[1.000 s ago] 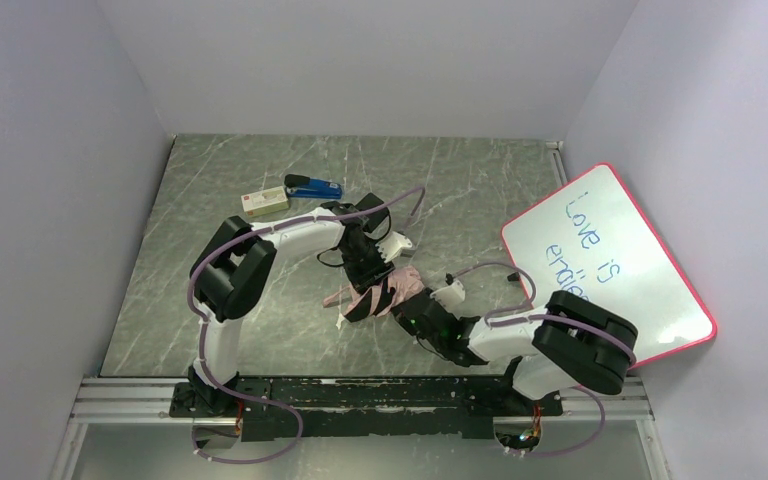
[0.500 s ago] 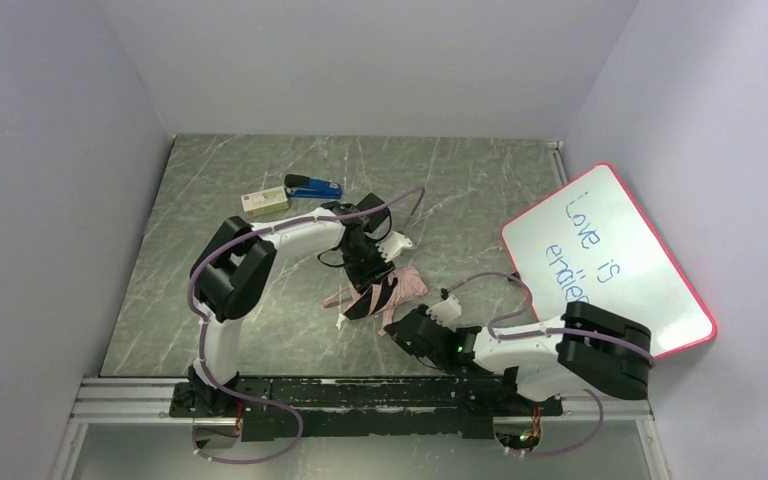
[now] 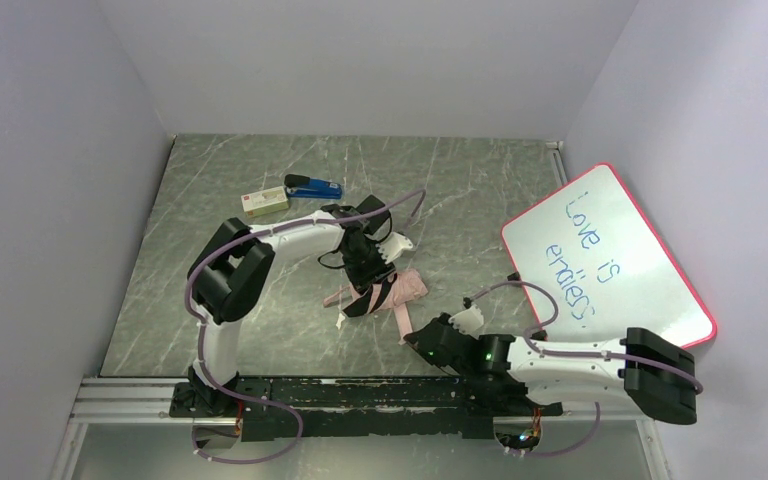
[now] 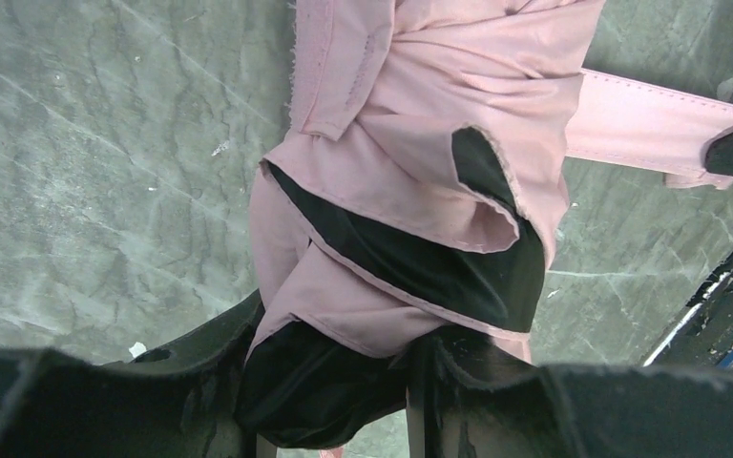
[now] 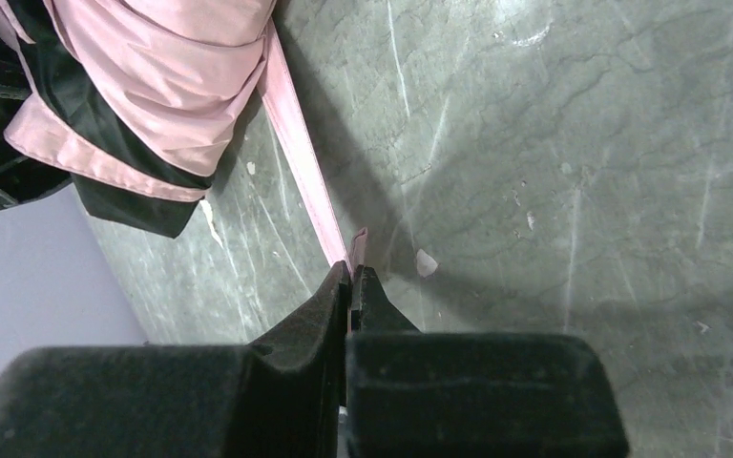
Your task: Put away the umbrella
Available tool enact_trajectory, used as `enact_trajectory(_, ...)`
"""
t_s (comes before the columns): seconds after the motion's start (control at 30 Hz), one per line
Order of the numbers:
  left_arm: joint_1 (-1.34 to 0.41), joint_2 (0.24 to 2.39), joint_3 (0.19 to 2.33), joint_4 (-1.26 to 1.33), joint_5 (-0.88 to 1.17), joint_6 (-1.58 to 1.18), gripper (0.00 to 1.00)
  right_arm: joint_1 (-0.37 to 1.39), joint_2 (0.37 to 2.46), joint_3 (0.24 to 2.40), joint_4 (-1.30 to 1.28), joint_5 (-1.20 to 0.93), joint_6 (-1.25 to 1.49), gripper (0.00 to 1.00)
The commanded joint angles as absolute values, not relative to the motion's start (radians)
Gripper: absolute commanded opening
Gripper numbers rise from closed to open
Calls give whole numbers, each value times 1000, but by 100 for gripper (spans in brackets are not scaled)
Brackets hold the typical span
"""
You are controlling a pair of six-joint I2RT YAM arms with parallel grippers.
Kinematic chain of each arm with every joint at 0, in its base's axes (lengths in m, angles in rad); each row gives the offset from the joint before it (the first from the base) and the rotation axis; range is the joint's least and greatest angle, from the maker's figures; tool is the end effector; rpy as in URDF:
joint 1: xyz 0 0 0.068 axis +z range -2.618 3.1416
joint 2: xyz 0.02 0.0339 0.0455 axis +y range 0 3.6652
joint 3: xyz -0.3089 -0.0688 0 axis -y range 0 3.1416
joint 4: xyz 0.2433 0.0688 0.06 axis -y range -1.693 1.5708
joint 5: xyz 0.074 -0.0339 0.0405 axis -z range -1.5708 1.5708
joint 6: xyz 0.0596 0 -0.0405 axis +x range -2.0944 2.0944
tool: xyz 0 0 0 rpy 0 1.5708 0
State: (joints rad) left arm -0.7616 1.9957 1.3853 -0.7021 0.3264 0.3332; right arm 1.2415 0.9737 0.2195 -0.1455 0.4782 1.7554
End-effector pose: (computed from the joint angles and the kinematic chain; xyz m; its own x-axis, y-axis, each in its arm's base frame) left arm 0.2867 -0.2998 0.1785 -0.4281 0.8362 -0.3428 0.9026 0.3762 -0.2094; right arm 0.0724 0.1271 0.1467 -0.6884 0.6844 -0.2401 0.3862 0.6261 0.6774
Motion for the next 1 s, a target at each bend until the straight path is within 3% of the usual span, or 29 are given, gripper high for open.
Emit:
enact_trajectory(0.0,-739,2047,1347,-482,3,341,5,1282,925,185,-293,331,1745,0)
enact_trajectory(0.47,-838,1903,1111,-293,-139,387,5,1282,693,153,-218,459,1737,0)
enact_trajectory(0.97,-1043,1806,855,-53,-419,490,5,1282,770,147,-170,444,1766,0)
